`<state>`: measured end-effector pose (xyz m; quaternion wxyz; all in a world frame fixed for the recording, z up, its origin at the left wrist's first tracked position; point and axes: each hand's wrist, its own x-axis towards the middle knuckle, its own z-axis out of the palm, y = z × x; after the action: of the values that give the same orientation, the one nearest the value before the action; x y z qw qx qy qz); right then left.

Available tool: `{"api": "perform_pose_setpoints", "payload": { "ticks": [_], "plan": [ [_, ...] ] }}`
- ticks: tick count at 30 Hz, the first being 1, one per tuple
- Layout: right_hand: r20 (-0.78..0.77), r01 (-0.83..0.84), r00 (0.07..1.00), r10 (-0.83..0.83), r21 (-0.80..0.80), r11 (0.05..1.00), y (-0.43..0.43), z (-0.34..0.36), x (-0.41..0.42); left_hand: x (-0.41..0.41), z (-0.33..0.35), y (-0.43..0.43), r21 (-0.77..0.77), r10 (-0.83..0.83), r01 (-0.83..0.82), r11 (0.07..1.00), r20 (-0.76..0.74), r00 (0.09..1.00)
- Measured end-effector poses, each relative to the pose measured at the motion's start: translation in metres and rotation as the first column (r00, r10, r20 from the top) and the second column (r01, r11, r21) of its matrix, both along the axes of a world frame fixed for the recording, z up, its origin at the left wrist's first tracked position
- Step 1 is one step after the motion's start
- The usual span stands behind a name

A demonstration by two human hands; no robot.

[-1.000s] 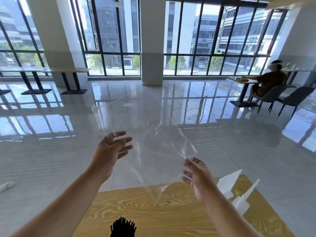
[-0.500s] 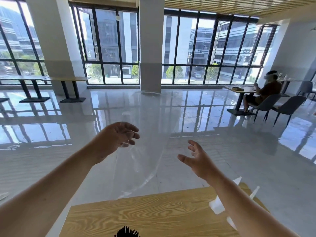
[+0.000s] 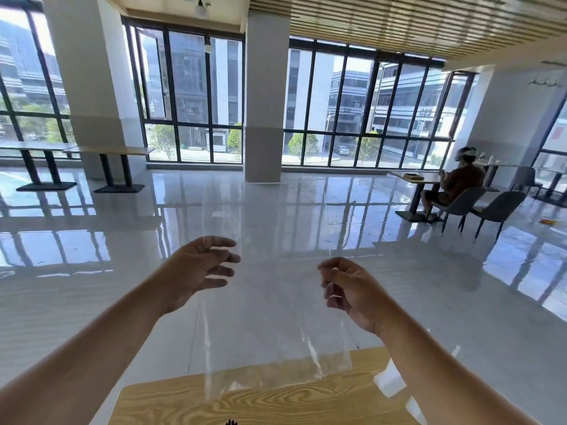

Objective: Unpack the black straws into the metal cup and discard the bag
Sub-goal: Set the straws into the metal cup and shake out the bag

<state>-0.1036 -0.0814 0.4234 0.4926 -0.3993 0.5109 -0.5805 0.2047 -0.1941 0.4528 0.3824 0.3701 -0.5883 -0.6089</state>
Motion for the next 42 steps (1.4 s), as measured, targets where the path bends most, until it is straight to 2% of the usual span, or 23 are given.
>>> {"api": "perform_pose_setpoints", "payload": {
  "ticks": [5,7,13,15,18,20,23,27,29,33,38,42],
  "plan": [
    [0.015,0.067,0.998,-0.067,-0.035,0.997,-0.003,0.011,0.012,0.016,-0.013,0.001,-0.105,-0.014,0.032,0.994,0.172,0.985],
    [-0.009,0.084,0.996,-0.084,-0.027,0.996,-0.003,0.012,0.015,0.024,-0.016,-0.003,-0.128,0.007,0.016,0.992,0.181,0.983],
    [0.018,0.095,0.995,-0.094,-0.015,0.995,0.004,0.009,0.024,0.044,-0.02,-0.009,0.052,-0.11,0.115,0.992,-0.083,0.99],
    [-0.018,0.127,0.992,-0.127,-0.004,0.992,0.008,0.009,0.03,0.047,-0.022,-0.008,0.039,-0.124,0.13,0.991,-0.127,0.984],
    [0.082,0.117,0.99,-0.118,0.021,0.993,0.018,0.003,0.036,0.055,-0.024,-0.008,-0.023,-0.222,0.221,0.975,-0.15,0.963],
    [0.063,0.13,0.989,-0.131,0.017,0.991,0.025,-0.003,0.034,0.06,-0.027,-0.007,0.015,-0.282,0.291,0.957,-0.207,0.937],
    [-0.034,0.191,0.981,-0.191,0.006,0.982,0.036,-0.008,0.025,0.056,-0.031,-0.004,-0.056,-0.318,0.313,0.948,-0.109,0.942],
    [-0.139,0.088,0.988,-0.074,0.1,0.991,0.058,-0.01,0.012,0.035,-0.037,-0.009,0.084,-0.4,0.4,0.913,-0.011,0.916],
    [-0.2,0.088,0.978,-0.055,0.156,0.984,0.07,-0.015,0.004,0.023,-0.042,-0.012,0.111,-0.421,0.413,0.904,0.055,0.906],
    [-0.377,0.209,0.915,-0.142,0.143,0.968,0.085,-0.024,-0.009,-0.006,-0.049,-0.003,-0.12,-0.36,0.425,0.897,0.36,0.861],
    [-0.57,0.303,0.801,-0.183,0.123,0.945,0.095,-0.038,-0.046,-0.057,-0.064,0.01,-0.245,-0.308,0.419,0.874,0.388,0.869],
    [-0.642,0.364,0.743,-0.19,0.15,0.919,0.099,-0.059,-0.082,-0.098,-0.086,0.019,-0.381,-0.145,0.424,0.822,0.58,0.802]
  ]
}}
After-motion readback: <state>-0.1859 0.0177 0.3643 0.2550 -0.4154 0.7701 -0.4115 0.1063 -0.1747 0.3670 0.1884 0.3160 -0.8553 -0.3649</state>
